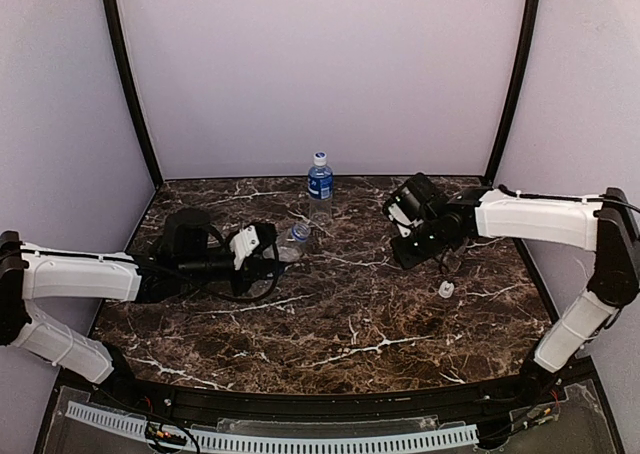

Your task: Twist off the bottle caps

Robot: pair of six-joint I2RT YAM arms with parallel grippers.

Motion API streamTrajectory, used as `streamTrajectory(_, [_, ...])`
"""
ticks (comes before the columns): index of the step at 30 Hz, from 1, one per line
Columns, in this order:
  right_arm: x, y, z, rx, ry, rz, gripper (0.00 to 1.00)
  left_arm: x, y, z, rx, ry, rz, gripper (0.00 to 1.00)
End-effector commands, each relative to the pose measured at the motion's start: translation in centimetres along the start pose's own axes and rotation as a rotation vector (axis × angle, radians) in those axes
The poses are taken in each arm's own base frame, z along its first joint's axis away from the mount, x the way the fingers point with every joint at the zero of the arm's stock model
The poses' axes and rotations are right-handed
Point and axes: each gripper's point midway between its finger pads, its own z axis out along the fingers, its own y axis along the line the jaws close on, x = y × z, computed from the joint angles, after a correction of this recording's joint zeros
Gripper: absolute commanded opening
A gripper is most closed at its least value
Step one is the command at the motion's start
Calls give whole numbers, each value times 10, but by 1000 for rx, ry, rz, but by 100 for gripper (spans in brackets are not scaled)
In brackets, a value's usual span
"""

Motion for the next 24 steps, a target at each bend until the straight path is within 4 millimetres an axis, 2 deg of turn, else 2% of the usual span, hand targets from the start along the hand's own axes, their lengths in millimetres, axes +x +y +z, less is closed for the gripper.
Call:
streamTrajectory(1, [45, -2, 35, 55, 120, 143, 0, -23, 7, -8, -25, -70, -10, 10])
streamTrajectory(6, [75, -5, 65, 67, 187, 148, 0, -25, 9, -10, -34, -74, -10, 10])
streamTrajectory(12, [94, -7, 80, 74, 231, 157, 0, -29, 10, -12, -40, -83, -20, 10])
streamTrajectory(13, [97, -6, 81, 71, 240, 155, 5, -30, 10, -12, -38, -85, -24, 10])
streamTrajectory(14, [98, -5, 82, 66, 245, 155, 15, -30, 10, -12, -37, -87, -26, 10])
streamTrajectory(16, [99, -5, 81, 64, 255, 153, 43, -32, 10, -12, -33, -92, -32, 10])
streamTrajectory(17, [98, -5, 79, 65, 258, 152, 52, -34, 9, -12, -25, -98, -35, 10])
streamTrajectory(19, [88, -4, 71, 55, 246, 142, 62, -37, 7, -12, -12, -111, -43, 10])
streamTrajectory(21, [69, -2, 57, 37, 212, 115, 73, -42, 3, -13, 14, -128, -56, 11])
streamTrajectory(24, [16, 4, 22, -7, 77, 41, 81, -49, -4, -14, 66, -162, -74, 11])
